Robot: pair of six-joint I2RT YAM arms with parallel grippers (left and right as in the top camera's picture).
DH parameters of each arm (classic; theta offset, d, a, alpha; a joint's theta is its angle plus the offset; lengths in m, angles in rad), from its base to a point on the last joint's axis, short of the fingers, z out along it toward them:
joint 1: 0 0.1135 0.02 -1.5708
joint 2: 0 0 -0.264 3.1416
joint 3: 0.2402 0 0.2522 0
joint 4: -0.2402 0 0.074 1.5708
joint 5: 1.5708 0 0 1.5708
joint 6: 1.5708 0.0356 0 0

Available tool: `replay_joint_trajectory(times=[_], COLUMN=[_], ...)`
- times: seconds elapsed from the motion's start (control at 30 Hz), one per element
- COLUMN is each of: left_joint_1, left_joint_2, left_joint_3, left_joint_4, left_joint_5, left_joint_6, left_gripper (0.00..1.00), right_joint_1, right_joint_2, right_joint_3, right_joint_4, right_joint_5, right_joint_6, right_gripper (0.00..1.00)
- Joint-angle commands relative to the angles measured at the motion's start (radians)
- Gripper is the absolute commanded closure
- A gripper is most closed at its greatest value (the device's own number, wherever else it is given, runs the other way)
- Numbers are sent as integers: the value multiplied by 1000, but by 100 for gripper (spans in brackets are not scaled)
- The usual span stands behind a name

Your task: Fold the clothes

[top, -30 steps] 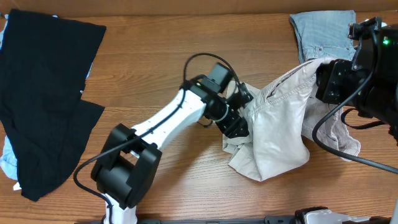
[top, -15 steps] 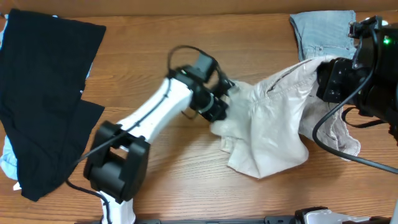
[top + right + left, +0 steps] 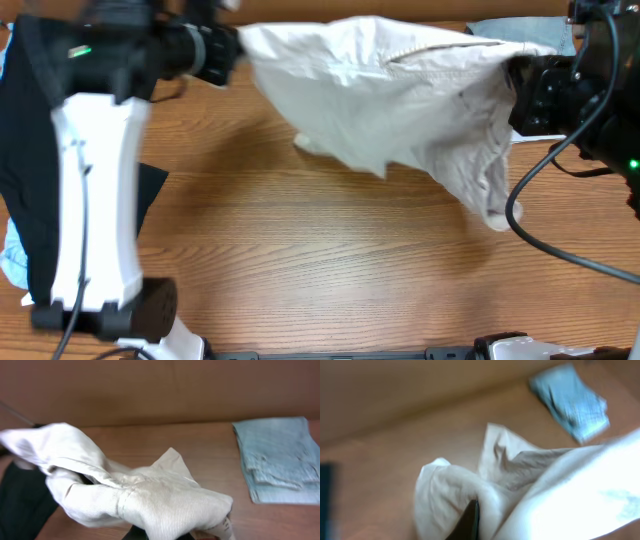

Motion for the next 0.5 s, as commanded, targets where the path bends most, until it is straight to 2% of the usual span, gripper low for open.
replay_joint_trajectory(times=[0.0, 0.2, 0.37, 0.47], left_joint_1=[67, 145, 145, 145], left_joint_2=[-95, -235, -347, -367], left_joint_3=[147, 283, 287, 287], left_joint_4=[-55, -138, -150, -161], left_joint_5=[-33, -170, -286, -307], left_joint_6=[-3, -2, -3, -3], left_gripper=[96, 96, 96, 96], right_joint_1=[-2, -2, -2, -2], right_joint_2=[-19, -35, -52, -45], right_joint_3=[100, 207, 233, 206], right_joint_4=[17, -87, -195, -216], right_joint_5=[-89, -209, -257, -261], right_joint_6=[-36, -41, -74, -88], right_gripper=[96, 96, 96, 96])
